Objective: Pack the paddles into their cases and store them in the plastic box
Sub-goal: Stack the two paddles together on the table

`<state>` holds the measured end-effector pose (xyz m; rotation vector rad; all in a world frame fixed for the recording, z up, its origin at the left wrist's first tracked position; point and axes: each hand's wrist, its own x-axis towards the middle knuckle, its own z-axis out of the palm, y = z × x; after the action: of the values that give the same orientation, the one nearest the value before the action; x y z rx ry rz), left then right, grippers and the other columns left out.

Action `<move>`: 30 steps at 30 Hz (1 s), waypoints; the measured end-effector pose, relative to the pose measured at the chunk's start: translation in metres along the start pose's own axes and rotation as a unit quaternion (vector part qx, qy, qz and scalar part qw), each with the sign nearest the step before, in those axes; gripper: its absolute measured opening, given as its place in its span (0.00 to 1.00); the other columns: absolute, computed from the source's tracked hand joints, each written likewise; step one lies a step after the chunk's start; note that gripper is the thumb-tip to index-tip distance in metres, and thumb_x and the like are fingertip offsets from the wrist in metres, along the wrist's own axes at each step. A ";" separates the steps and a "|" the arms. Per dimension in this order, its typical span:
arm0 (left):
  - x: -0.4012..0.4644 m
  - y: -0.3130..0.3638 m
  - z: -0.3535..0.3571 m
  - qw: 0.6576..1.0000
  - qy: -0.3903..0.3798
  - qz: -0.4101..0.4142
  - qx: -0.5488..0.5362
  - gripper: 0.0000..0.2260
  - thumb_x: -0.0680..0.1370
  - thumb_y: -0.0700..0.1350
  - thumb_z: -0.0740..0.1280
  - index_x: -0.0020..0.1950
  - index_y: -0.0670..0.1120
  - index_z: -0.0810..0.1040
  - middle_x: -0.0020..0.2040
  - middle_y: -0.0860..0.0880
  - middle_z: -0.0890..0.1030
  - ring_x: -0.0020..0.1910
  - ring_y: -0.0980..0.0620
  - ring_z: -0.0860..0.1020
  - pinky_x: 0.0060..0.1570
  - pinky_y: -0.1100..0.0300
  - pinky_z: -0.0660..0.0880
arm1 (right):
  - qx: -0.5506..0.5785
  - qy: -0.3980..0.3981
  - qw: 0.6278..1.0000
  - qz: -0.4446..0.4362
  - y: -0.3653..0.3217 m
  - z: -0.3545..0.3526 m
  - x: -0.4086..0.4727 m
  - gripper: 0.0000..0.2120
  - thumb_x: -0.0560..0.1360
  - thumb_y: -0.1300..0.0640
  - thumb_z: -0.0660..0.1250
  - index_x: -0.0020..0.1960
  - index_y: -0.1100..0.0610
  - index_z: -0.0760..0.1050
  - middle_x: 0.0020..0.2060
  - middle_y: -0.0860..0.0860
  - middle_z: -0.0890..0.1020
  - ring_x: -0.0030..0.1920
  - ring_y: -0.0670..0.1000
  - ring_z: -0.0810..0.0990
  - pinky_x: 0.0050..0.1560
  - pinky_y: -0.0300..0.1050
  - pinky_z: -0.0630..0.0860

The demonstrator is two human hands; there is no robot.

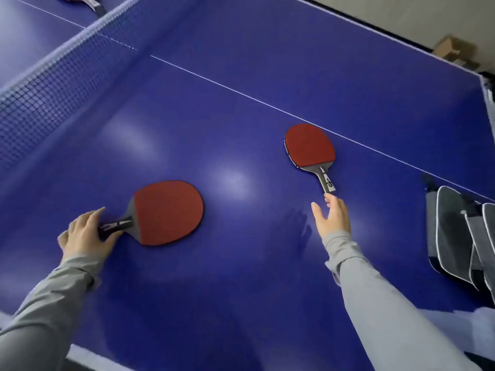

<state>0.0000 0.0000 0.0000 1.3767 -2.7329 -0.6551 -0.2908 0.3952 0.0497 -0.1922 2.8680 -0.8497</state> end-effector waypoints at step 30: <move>-0.016 0.144 0.050 0.957 0.030 -0.068 -0.279 0.13 0.71 0.48 0.73 0.48 0.46 0.71 0.36 0.58 0.75 0.36 0.50 0.74 0.36 0.57 0.67 | -0.062 0.061 0.993 0.078 0.017 0.049 0.113 0.19 0.71 0.51 0.70 0.53 0.63 0.70 0.47 0.61 0.79 0.49 0.63 0.76 0.47 0.51 0.71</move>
<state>-0.1102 0.1057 0.0109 1.4014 -2.1580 -1.2460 -0.3940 0.3649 -0.0122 0.0733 3.0032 -0.6775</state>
